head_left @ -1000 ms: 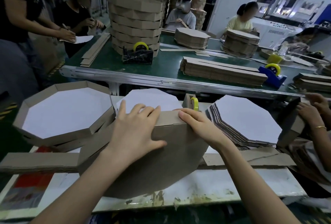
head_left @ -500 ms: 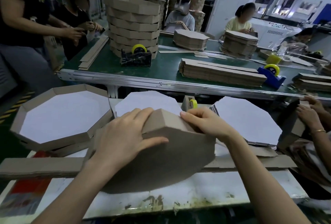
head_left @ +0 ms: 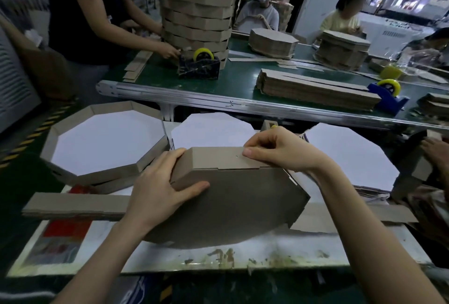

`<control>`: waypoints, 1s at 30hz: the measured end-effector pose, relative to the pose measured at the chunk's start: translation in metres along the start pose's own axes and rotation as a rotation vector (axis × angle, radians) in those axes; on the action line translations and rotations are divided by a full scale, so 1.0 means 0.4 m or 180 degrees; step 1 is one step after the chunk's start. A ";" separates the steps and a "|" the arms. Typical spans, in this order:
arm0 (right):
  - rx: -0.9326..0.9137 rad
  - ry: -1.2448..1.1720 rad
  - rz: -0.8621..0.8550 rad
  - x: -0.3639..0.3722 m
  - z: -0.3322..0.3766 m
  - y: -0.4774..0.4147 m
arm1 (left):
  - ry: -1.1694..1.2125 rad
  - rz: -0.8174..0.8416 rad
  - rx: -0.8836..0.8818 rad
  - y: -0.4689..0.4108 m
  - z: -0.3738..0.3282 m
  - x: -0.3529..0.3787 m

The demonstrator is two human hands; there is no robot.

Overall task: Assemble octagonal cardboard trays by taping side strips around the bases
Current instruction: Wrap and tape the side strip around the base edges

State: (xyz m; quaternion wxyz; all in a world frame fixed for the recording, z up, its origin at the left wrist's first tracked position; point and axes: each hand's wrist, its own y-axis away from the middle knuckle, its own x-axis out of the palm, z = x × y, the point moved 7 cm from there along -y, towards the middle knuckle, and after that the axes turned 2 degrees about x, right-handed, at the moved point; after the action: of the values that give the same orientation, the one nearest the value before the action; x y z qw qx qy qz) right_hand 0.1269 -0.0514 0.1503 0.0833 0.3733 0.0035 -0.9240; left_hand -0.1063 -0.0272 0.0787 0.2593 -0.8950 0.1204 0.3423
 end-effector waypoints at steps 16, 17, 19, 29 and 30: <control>-0.0098 -0.0229 -0.0207 0.007 -0.024 0.013 | -0.0168 0.0345 0.1153 -0.045 -0.188 0.001; -0.0106 -0.0280 -0.0243 0.006 -0.024 0.010 | -0.0229 0.0375 0.1184 -0.048 -0.190 0.004; -0.0098 -0.0438 -0.0304 0.005 -0.027 0.002 | -0.0316 0.0404 0.1232 -0.052 -0.190 0.008; 0.0011 -0.0430 -0.0138 0.009 -0.029 -0.030 | -0.0205 0.0350 0.1242 -0.057 -0.183 0.003; 0.0016 -0.0412 -0.0119 0.006 -0.030 -0.029 | -0.0200 0.0323 0.1231 -0.057 -0.187 0.004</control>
State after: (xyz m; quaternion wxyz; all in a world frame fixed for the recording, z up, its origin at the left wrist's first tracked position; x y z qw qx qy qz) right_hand 0.1316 -0.0395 0.1393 0.0651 0.3129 0.0027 -0.9475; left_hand -0.0551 -0.0490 0.1337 0.4125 -0.8102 0.2207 0.3533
